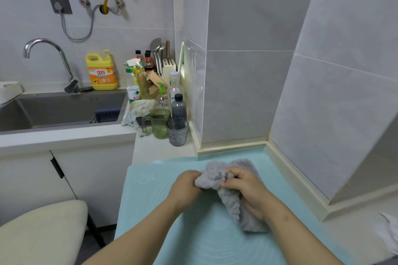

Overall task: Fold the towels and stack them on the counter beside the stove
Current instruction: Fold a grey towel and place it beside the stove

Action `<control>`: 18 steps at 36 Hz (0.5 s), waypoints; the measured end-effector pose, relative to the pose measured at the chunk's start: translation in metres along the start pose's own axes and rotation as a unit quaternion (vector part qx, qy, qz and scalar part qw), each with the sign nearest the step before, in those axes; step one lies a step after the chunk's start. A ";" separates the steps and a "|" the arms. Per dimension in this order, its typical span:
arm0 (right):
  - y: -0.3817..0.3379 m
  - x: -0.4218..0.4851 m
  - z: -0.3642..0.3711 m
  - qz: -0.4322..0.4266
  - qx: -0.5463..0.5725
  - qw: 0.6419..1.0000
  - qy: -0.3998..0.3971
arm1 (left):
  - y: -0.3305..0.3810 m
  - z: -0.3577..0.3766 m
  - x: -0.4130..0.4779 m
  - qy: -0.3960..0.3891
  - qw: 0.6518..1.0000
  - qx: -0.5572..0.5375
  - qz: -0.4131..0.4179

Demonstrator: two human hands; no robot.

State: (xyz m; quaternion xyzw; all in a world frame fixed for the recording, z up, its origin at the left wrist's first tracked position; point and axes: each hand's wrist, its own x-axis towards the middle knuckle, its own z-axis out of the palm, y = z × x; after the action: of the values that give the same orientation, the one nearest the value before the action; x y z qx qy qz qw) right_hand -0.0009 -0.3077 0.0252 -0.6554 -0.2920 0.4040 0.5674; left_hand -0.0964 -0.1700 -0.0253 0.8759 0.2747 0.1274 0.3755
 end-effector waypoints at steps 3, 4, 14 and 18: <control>-0.007 0.001 -0.006 -0.012 0.095 0.995 -0.005 | -0.010 -0.012 -0.003 0.070 0.996 -0.028 -0.042; -0.009 0.000 -0.008 -0.016 0.122 0.992 0.000 | -0.013 -0.016 -0.005 0.086 0.994 -0.052 -0.047; -0.011 0.017 -0.021 -0.042 0.133 0.982 0.131 | 0.001 -0.068 -0.004 0.128 0.984 -0.119 0.023; -0.024 0.018 -0.025 -0.078 0.145 0.972 0.168 | 0.010 -0.094 -0.001 0.123 0.989 0.034 0.073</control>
State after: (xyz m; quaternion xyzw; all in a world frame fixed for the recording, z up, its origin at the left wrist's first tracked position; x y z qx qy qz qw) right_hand 0.0314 -0.3004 0.0456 -0.5998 -0.1813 0.2801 0.7272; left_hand -0.1339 -0.1205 0.0465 0.8834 0.2588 0.2520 0.2985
